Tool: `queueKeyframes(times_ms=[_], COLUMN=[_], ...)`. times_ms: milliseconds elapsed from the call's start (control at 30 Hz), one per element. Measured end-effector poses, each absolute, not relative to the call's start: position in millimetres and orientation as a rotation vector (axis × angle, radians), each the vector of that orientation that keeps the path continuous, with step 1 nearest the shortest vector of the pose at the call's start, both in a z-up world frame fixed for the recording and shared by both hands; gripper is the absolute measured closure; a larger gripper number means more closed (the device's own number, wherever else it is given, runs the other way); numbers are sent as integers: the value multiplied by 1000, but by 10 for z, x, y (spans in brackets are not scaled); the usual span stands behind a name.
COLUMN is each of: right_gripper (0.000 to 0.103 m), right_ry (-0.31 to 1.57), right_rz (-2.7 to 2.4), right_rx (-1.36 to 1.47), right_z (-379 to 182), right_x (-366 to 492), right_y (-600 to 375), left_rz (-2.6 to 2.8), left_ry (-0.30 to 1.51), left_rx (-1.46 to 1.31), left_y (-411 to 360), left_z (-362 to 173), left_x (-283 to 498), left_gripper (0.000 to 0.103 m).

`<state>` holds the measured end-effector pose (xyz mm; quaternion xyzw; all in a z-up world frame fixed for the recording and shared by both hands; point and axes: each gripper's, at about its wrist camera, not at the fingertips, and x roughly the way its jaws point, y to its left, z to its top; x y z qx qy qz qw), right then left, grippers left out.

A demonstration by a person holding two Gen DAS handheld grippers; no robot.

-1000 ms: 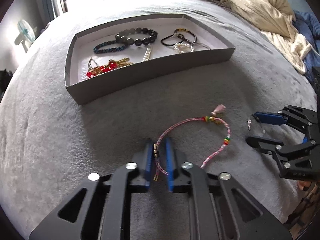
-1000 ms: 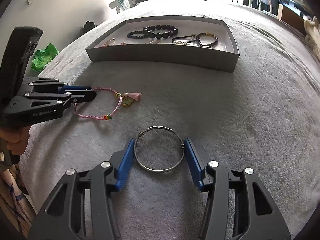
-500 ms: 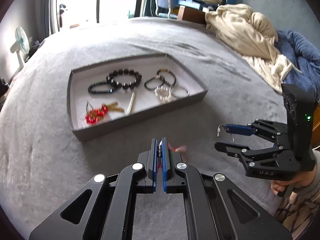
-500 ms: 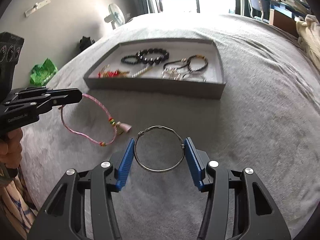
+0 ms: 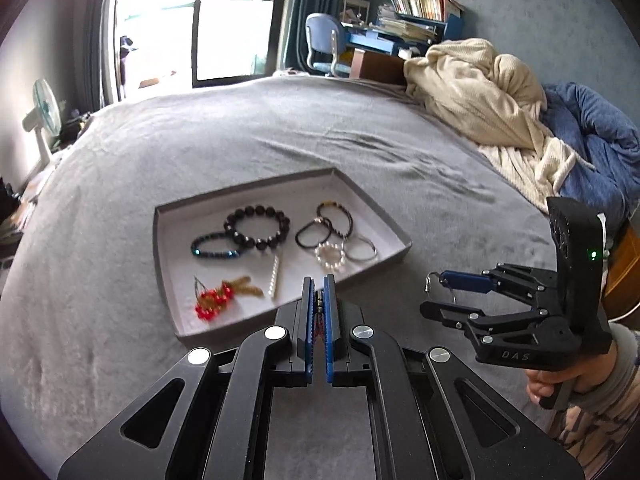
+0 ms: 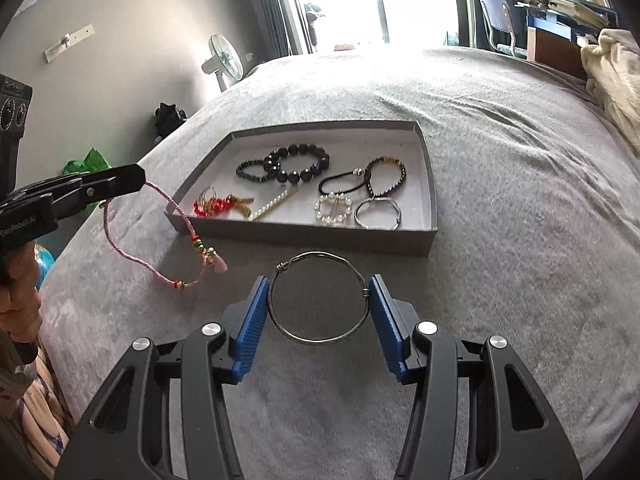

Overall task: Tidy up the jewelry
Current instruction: 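Carry the pink bracelet and silver bangle into the tray and open both tools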

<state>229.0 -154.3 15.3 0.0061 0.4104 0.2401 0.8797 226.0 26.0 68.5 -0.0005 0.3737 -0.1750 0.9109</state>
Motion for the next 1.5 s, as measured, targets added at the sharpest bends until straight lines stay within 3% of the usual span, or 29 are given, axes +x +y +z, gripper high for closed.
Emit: queueKeyframes(times_ms=[767, 1500], right_gripper=[52, 52], right_ry=[832, 943], right_rz=[509, 456], right_rx=[-33, -34], right_z=[301, -194], right_x=[3078, 3556], right_y=[-1213, -1163], left_rz=[-385, -351], left_ry=[725, 847], left_rx=[-137, -114], left_y=[446, 287], left_z=[857, 171], left_x=[2936, 3333], left_gripper=[98, 98])
